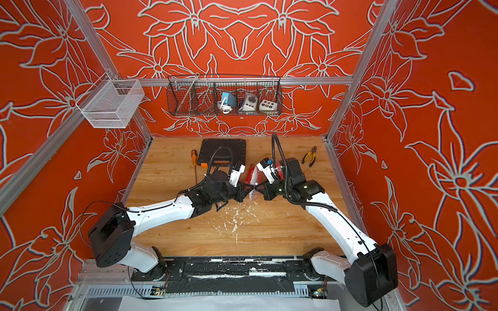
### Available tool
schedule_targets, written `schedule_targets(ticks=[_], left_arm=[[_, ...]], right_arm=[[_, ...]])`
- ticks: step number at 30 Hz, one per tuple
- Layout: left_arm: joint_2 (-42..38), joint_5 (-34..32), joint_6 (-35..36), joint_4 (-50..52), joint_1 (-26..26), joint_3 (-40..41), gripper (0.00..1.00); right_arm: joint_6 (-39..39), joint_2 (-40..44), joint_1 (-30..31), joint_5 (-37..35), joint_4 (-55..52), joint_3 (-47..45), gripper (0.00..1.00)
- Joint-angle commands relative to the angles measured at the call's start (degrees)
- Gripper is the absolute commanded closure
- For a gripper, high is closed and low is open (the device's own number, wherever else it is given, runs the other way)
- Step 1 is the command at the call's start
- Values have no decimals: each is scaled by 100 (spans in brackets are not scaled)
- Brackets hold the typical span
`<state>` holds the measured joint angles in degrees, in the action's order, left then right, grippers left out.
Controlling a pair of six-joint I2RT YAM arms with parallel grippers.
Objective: Open the ruler set and take out the ruler
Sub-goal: Take out the ruler from the ruler set bag.
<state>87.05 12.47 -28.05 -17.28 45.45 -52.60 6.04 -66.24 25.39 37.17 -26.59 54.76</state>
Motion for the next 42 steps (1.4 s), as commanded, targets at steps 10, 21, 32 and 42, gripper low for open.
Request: schedule_targets(ticks=[10,21,32,42], left_arm=[[-192,5,160,-359,78,187,67],[-177,436,119,-839,87,342,67],[-173,558,151,-848,100,347,87],[-313,111,343,-381,98,330,98]], right_arm=[[-407,65,-16,392,-119,-23,100],[-688,15,-25,787,-285,148,100],[-917,4,-129,1200,-337,210,100],[-1017,-10,-232,1196,-475,237,100]])
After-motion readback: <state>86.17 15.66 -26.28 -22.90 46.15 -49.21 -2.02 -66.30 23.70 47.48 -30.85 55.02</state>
